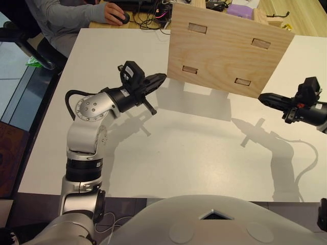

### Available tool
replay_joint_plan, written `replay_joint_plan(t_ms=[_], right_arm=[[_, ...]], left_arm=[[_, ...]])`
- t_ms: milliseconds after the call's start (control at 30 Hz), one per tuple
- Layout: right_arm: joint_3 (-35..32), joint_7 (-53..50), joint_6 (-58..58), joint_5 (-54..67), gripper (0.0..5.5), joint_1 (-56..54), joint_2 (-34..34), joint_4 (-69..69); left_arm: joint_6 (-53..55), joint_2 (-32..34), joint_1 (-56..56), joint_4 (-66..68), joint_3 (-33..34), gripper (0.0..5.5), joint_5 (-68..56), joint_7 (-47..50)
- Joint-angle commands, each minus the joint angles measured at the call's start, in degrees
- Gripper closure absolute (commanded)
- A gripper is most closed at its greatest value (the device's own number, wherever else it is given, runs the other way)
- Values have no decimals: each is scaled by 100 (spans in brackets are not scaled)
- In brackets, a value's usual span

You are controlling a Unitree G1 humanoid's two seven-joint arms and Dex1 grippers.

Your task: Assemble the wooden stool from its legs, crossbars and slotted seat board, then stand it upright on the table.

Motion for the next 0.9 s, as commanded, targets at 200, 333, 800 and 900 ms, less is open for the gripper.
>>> replay_joint_plan(t_ms=[200, 333, 800, 900], right_arm=[[65, 69, 185, 758, 545, -483, 283, -588], [-12, -19, 290, 932, 545, -539, 303, -645], [-281, -207, 578, 1352, 545, -730, 365, -702], [-322, -249, 610, 1431, 545, -768, 379, -702]], left_arm=[[5, -457, -459, -447, -161, 550, -747, -118], [89, -523, -610, -508, 67, 550, -996, -1], [200, -539, -701, -565, 161, 550, -1344, 233], [197, -544, -721, -545, 169, 550, -1374, 246]])
